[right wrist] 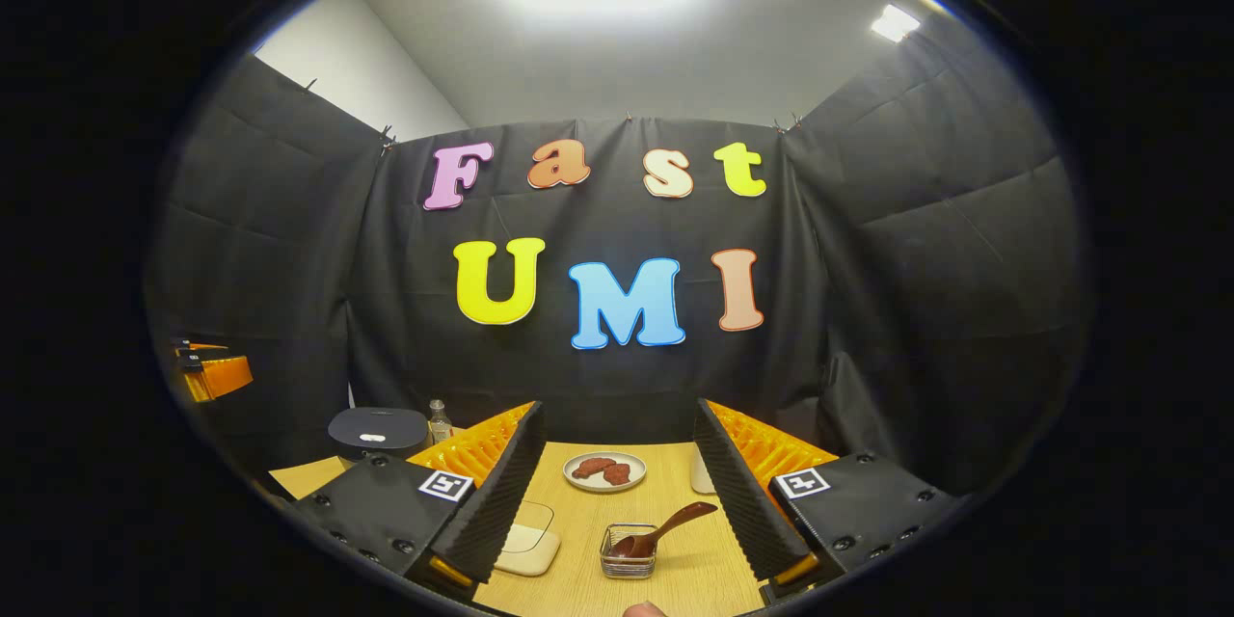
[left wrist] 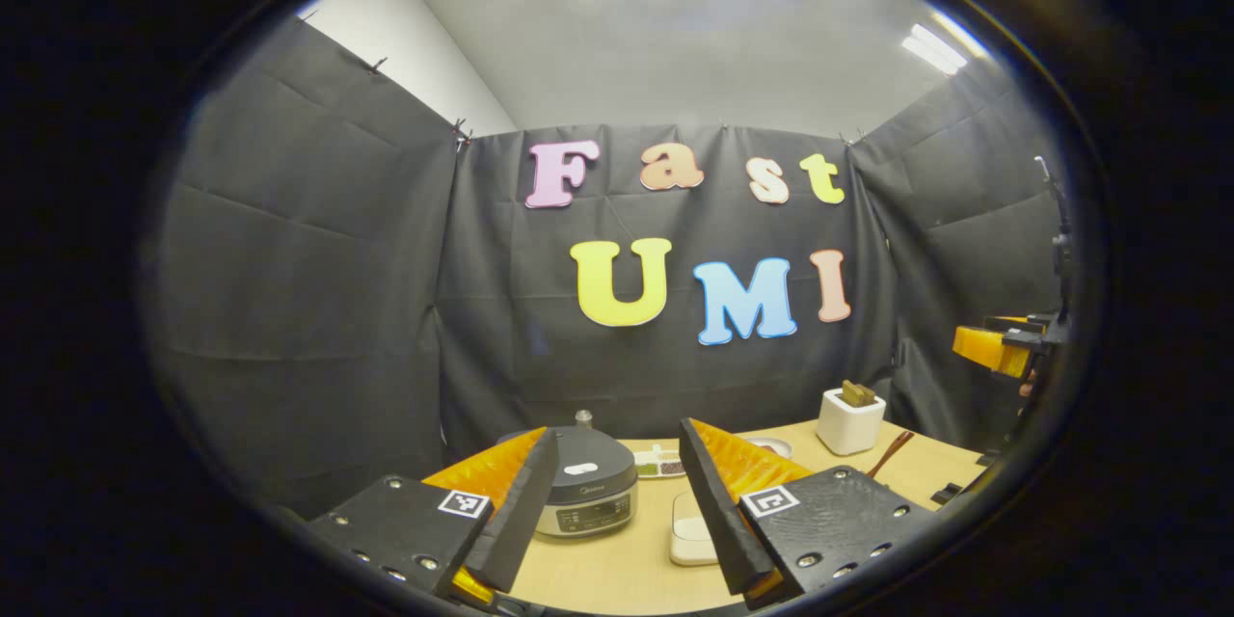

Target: Close the left gripper, press the button to open the rice cooker; take a wooden spoon from the chopstick holder with the right hand, scoop a spoonful of rice and pour it into the rice cooker, then put the wooden spoon back into the chopstick holder.

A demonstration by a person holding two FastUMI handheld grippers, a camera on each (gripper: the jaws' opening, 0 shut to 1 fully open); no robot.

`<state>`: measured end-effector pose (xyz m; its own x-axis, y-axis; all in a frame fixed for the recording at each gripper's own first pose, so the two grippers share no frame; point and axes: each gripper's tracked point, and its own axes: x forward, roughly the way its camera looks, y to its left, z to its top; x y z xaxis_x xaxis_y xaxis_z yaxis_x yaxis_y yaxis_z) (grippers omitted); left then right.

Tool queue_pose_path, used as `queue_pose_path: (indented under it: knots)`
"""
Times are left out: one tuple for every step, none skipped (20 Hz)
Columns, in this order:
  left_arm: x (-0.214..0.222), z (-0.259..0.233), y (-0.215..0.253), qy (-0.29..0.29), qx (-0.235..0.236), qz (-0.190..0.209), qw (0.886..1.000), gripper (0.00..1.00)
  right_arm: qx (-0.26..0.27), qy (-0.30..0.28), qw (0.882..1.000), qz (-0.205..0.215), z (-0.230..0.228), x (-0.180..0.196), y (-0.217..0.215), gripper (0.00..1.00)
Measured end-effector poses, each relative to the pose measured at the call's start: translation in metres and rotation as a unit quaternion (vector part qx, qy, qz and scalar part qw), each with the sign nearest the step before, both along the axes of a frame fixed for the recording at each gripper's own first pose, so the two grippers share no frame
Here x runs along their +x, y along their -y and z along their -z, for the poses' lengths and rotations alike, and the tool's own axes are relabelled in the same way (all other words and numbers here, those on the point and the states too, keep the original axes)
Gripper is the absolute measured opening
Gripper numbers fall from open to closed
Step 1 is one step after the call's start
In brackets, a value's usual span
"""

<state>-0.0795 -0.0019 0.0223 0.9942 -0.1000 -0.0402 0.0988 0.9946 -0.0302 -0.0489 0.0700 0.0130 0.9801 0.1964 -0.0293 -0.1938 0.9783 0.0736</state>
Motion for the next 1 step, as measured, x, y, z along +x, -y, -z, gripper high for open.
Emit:
queue_pose_path:
  knots:
    - [0.0014, -0.0008, 0.0002, 0.002, 0.002, 0.0, 1.0, 0.79, -0.002, 0.001, 1.0, -0.001, 0.0, 0.0, 0.0006, 0.98]
